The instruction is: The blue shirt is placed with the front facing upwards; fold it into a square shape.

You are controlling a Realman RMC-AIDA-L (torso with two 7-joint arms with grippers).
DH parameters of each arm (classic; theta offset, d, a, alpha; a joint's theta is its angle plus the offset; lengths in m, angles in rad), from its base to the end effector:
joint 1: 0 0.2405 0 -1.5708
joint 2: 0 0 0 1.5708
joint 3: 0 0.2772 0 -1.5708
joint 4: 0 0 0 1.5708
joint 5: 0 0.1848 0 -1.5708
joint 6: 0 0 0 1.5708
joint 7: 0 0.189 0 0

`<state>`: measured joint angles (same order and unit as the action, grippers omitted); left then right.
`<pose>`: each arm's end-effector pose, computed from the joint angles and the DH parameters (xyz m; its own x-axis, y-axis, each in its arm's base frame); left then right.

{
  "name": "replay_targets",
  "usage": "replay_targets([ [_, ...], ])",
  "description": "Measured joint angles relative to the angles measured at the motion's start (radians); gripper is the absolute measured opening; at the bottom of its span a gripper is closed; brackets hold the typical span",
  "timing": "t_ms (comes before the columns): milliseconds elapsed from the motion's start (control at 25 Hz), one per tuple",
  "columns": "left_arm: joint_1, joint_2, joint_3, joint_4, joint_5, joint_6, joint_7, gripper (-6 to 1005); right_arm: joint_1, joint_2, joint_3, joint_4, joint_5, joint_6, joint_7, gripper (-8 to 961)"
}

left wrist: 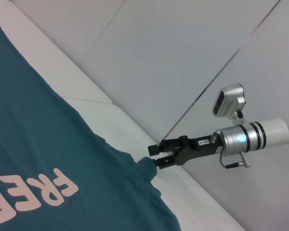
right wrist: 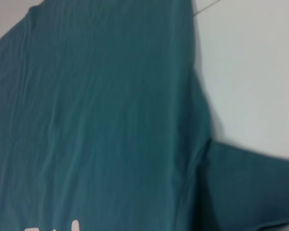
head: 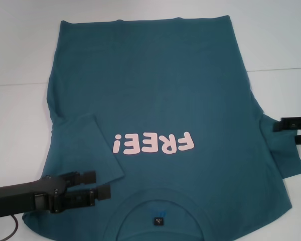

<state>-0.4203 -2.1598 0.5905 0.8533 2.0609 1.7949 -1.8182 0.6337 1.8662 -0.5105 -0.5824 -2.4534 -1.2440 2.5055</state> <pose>-0.2401 0.2861 -0.0423 0.5280 0.6654 0.5277 0.7047 -0.6901 0.1651 0.3570 0.3972 0.0412 0.0164 -0.8533 -0.5211 -0.9846 0.0769 -0.1569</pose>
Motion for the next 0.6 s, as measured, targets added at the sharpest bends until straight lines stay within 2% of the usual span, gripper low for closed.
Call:
replay_targets([
  [120, 0.001, 0.0, 0.0, 0.0, 0.0, -0.009, 0.0, 949, 0.018, 0.009, -0.026, 0.04, -0.001, 0.051, 0.001, 810],
  [600, 0.0, -0.002, 0.001, 0.0, 0.001, -0.01, -0.002, 948, 0.023, 0.01, -0.041, 0.041, 0.007, 0.06, 0.007, 807],
])
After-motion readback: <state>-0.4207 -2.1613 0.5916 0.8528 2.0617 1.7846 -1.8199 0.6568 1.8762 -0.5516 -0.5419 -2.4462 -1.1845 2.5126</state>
